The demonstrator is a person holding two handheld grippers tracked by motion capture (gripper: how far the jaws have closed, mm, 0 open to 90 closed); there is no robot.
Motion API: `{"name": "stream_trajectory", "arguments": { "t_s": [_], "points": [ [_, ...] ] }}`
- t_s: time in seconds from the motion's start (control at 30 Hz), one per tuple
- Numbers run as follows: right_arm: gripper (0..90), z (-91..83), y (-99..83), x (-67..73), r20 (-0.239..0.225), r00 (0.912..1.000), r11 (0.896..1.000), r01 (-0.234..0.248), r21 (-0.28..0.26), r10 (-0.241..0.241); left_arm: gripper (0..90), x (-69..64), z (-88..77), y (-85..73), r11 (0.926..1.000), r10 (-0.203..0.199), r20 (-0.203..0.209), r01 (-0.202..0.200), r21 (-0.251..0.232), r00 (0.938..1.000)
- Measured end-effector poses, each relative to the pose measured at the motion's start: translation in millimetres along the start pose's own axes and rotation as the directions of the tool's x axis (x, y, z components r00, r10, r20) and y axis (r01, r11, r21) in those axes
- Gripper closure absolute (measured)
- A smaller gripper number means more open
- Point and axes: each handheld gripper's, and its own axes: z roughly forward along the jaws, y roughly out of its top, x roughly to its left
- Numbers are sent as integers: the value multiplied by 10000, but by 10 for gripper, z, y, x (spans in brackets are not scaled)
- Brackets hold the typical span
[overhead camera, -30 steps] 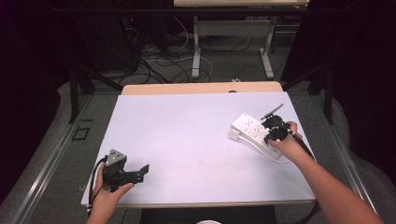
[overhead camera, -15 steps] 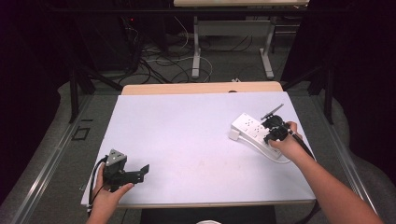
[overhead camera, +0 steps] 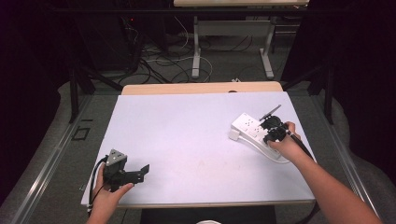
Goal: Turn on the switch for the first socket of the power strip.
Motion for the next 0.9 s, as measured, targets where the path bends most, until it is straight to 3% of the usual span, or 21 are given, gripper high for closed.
{"name": "stream_trajectory", "arguments": {
  "t_s": [0.2,0.23,0.27,0.3,0.77,0.87,0.9],
  "points": [
    [900,4,-5,-4,60,9999,9998,-103,-140,104,31,4,-4,-2,10000,-1,-14,1,13,10000],
    [900,-23,6,-7,32,10000,9995,-89,302,88,31,4,-5,-1,10000,6,-12,-6,18,10000],
    [900,-23,6,-7,32,10000,9995,-89,302,88,31,4,-5,-1,10000,0,-13,0,15,10000],
    [900,6,-8,-11,-64,9999,9998,-118,-144,117,31,4,-4,-1,10000,0,-18,0,14,10000],
    [840,-22,1,-33,-160,9994,9995,-307,25,308,31,15,-6,1,9999,-36,18,35,96,10000],
    [816,-6,-5,-15,-222,9995,9995,-226,-234,220,31,12,10,3,10000,-80,14,80,-23,10000],
    [781,-16,-1,-4,-21,9998,9997,-191,-128,191,32,12,10,7,10000,-54,36,54,29,10000]
  ]
}}
